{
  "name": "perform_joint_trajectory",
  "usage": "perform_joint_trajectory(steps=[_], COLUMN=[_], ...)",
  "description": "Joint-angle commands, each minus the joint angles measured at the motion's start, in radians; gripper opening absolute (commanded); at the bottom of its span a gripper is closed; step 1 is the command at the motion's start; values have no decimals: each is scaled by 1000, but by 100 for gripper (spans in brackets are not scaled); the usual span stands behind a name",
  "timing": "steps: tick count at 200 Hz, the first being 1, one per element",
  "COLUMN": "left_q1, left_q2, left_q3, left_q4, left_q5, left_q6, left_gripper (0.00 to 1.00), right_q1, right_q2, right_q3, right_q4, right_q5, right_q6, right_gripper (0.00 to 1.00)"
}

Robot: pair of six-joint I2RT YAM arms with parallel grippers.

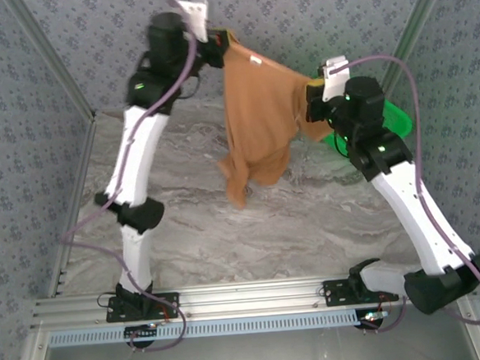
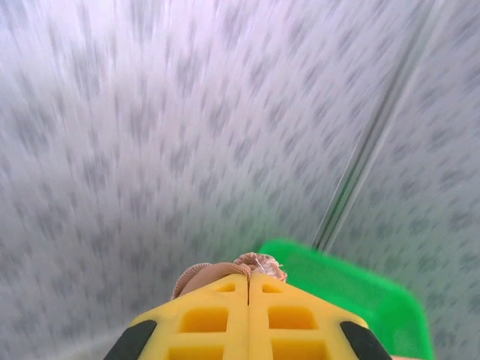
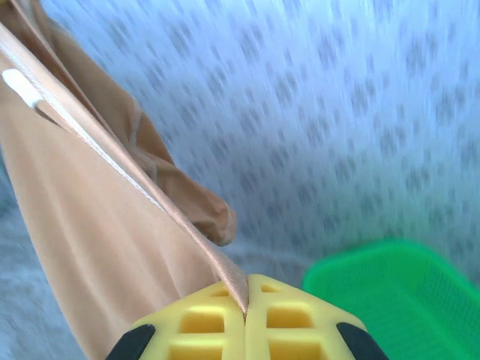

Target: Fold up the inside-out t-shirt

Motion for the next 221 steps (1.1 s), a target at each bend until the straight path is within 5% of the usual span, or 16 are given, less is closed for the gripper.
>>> perform_joint_trajectory(steps=[1,65,117,147,177,221], left_q1=[-82,-436,-457,-274,-27,207], left_q2=[-130,-593,-676,-634,-578,-347], left_q3=[-13,-476,-600,-607,-702,-956], left_q4=[-73,198,281,263,250,404], left_q5=[-131,-436,-622,-607,-486,-356], left_q6=[144,390,498,441,299,130], left_gripper=[0,0,0,0,0,2], right_q1=[105,394,431,366,194,43], right_q2=[-37,-161,-156,-66,91,481], right_q3=[111,279,302,280,289,302], right_q4=[-33,-96,-70,23,30,146], right_q5=[73,250,345,436,374,294], right_q6=[-159,-324,-452,-553,-510,-426], right_gripper=[0,0,0,0,0,0])
